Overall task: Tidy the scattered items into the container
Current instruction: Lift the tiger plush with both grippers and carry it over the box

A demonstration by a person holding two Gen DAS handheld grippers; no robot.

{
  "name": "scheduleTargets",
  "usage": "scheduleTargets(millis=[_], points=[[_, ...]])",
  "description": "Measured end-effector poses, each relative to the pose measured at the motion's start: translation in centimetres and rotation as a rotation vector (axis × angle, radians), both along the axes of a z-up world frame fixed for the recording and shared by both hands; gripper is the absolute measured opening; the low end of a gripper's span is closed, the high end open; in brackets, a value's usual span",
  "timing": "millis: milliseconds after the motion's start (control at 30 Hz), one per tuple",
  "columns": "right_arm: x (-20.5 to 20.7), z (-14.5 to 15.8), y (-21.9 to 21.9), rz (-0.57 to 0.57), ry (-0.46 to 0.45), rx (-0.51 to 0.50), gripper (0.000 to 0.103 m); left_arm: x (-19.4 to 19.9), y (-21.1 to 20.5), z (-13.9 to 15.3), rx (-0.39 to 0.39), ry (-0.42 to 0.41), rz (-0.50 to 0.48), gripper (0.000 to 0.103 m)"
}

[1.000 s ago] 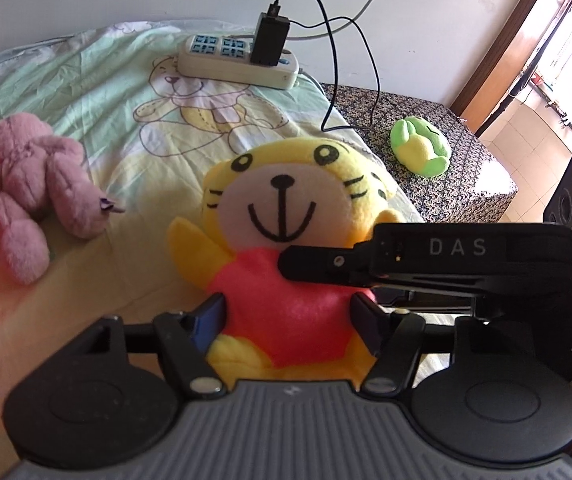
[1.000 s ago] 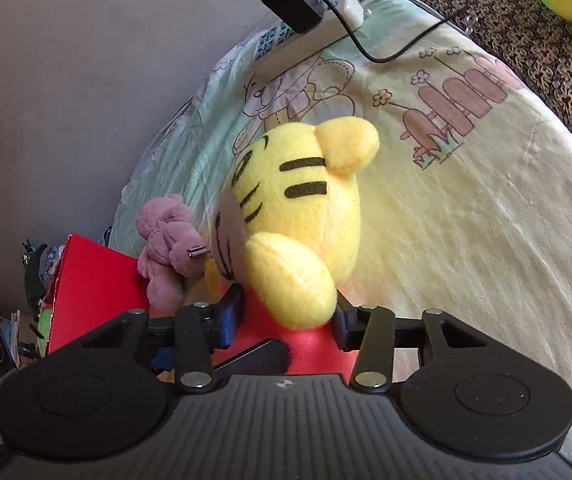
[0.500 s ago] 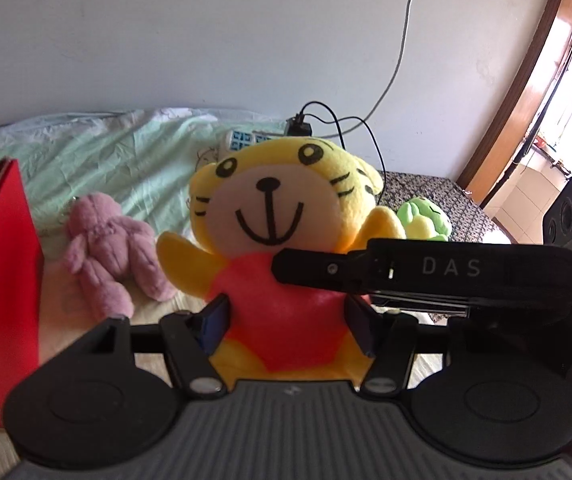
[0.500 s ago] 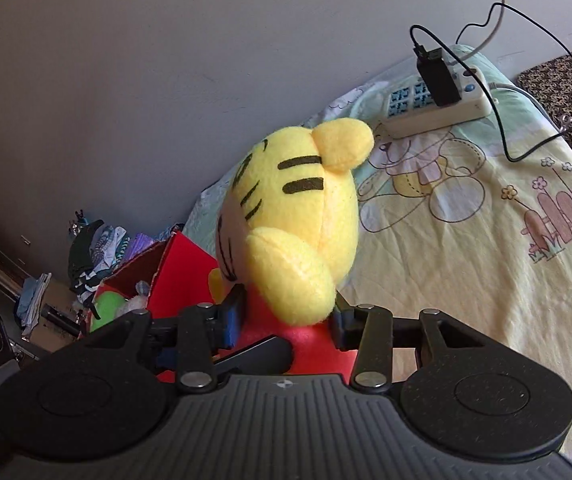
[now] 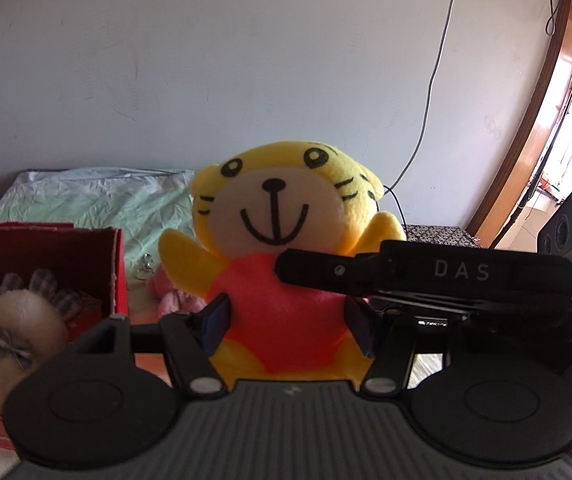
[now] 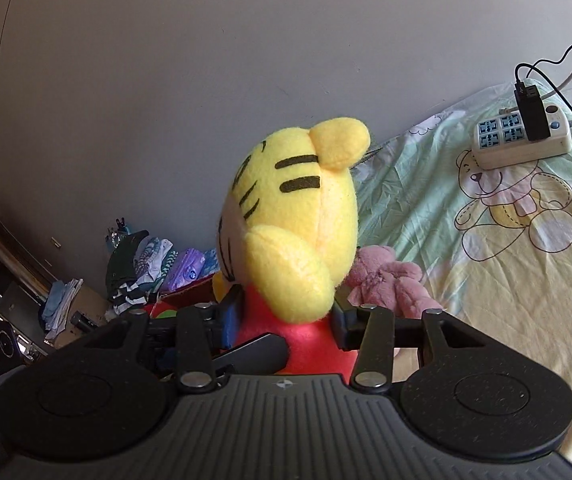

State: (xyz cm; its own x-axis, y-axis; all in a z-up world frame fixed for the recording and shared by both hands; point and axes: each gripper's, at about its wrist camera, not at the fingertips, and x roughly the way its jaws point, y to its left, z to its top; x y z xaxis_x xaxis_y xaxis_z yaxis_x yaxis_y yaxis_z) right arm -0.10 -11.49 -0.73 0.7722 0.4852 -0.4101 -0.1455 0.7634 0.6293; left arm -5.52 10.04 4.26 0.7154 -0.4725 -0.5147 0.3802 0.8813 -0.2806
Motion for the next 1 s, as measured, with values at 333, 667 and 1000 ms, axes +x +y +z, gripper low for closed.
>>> scheduleTargets(millis=[333, 667, 1000], points=[[0.2, 1.2, 7.4, -0.069, -0.030, -0.056, 0.047, 0.0, 8.5, 0.7, -0.051, -0.016, -0.060, 0.061], [2.1, 0.6, 14.6, -0.153, 0.024, -0.259, 0.047, 2.4, 15.4, -2.0, -0.141, 0.084, -0.100, 0.061], [4.5, 0.7, 19.9, -0.125, 0.090, -0.583, 0.047, 3.7, 18.9, -4.3, -0.220, 0.127, -0.153, 0.060]])
